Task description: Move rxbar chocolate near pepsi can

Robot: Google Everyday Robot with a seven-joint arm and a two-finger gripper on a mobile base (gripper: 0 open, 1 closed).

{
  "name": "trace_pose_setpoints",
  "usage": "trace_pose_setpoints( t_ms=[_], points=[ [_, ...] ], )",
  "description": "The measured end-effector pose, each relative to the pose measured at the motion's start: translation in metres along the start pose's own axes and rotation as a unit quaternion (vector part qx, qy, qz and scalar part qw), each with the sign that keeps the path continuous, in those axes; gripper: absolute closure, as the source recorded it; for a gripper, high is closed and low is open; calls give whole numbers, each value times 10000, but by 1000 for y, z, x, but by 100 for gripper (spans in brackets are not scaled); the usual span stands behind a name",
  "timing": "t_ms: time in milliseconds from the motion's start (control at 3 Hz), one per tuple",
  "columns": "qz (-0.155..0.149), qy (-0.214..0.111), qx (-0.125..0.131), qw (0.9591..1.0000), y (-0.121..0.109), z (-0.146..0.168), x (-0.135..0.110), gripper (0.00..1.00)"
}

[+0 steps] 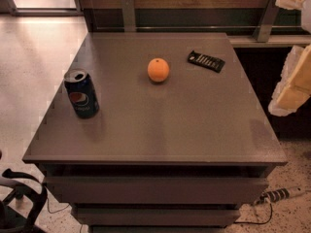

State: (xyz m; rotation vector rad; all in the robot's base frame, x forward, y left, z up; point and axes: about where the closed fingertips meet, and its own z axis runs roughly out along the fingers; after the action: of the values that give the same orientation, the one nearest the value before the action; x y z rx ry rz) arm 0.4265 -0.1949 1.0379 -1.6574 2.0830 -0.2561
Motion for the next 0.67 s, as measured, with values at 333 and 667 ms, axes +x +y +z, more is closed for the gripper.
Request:
trace_pose_setpoints(
  t_ms=[333, 667],
  points=[
    [3, -2, 4, 10000, 0, 0, 0, 0],
    [80, -67, 117, 9999, -10, -3, 0, 0]
  ],
)
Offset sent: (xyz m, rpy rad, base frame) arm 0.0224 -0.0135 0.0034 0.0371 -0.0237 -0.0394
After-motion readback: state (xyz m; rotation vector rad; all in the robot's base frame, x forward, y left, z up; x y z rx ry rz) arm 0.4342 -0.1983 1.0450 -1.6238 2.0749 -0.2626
